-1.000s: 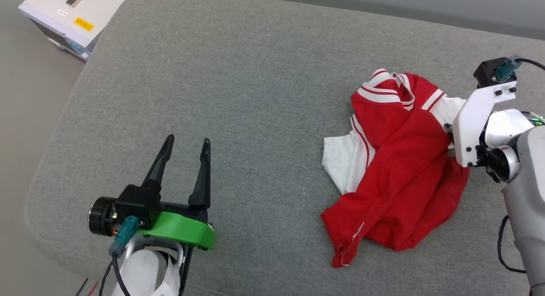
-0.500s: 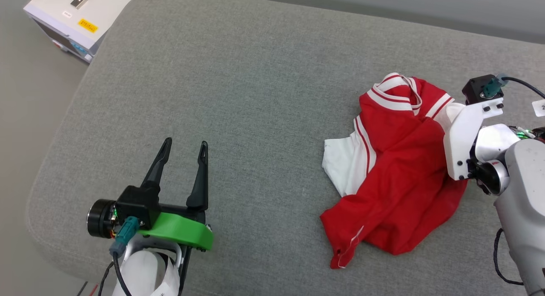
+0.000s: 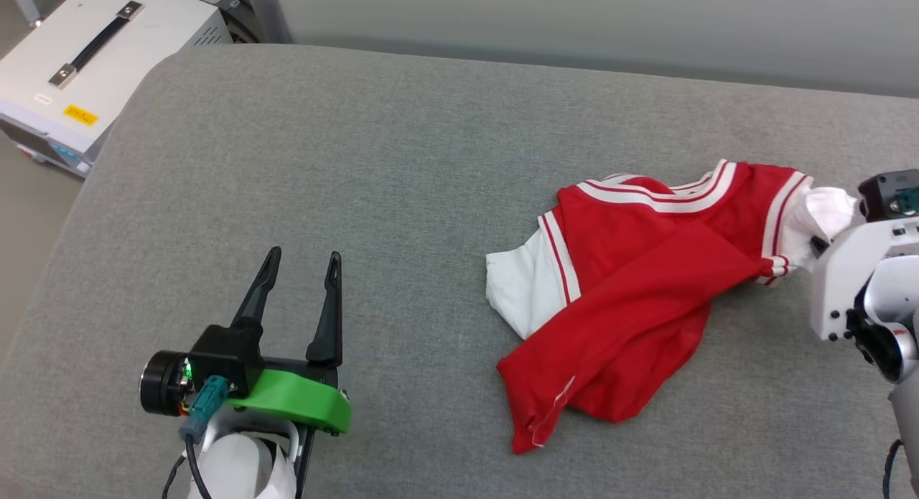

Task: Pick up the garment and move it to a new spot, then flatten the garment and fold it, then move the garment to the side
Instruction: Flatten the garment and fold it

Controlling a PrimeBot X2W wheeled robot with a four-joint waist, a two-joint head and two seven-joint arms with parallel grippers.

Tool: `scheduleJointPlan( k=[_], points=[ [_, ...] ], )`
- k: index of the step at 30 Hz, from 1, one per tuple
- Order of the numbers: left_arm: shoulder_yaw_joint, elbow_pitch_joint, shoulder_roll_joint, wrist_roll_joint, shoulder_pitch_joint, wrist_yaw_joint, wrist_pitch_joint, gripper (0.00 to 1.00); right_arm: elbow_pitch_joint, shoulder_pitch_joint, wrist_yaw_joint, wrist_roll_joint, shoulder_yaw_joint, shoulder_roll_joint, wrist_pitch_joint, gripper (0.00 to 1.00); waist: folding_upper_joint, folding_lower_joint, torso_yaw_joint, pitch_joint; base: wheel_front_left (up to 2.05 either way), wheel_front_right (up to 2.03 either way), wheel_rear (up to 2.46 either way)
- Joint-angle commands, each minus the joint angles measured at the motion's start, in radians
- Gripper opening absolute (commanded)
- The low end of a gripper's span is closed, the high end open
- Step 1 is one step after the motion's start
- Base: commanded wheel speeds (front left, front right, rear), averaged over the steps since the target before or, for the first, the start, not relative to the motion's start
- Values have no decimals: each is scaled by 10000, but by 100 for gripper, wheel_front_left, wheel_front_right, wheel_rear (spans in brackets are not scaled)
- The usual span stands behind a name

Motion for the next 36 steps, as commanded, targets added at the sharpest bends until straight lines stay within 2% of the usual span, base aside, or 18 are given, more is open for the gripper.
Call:
scheduleJointPlan(
  k=[1, 8, 9, 10, 15, 19, 30, 36],
  points=[
    [12, 5, 35, 64, 79, -48, -59, 100, -18, 252, -7, 4, -155, -110, -170, 0, 119, 1, -282, -111, 0, 0, 0],
    [12, 83, 105, 80, 42, -58, -59, 100, 304, 860, -7, -522, -989, -371, -905, 2, 119, 1, -558, -108, 0, 0, 0],
    [4, 109, 113, 81, 37, -59, -59, 100, 373, 906, -7, -546, -1083, -318, -964, 91, 119, 1, -586, -125, 0, 0, 0],
    [-3, 139, 124, 82, 33, -60, -59, 100, 467, 945, -7, -630, -1195, -266, -1035, 100, 119, 1, -633, -162, 0, 0, 0],
    [-19, 216, 162, 90, 17, -64, -59, 100, 642, 918, -7, -1200, -1879, 87, -1456, 100, 119, 1, -833, -342, 0, 0, 0],
    [-33, 255, 187, 84, 12, -66, -59, 100, 241, 914, -7, -1531, -2197, 472, -2129, 100, 119, 1, -962, -535, 0, 0, 0],
    [-280, 224, 43, -246, 277, -69, -59, 100, -2458, 2149, -7, -1382, -1981, 1730, -5486, 100, 119, 1, -1065, -912, 0, 0, 0],
    [-623, 561, 27, -703, 257, -70, -59, 100, -3498, 2899, -7, -1540, -2067, 2417, -6433, 100, 119, 1, -1156, -797, 0, 0, 0]
  ],
)
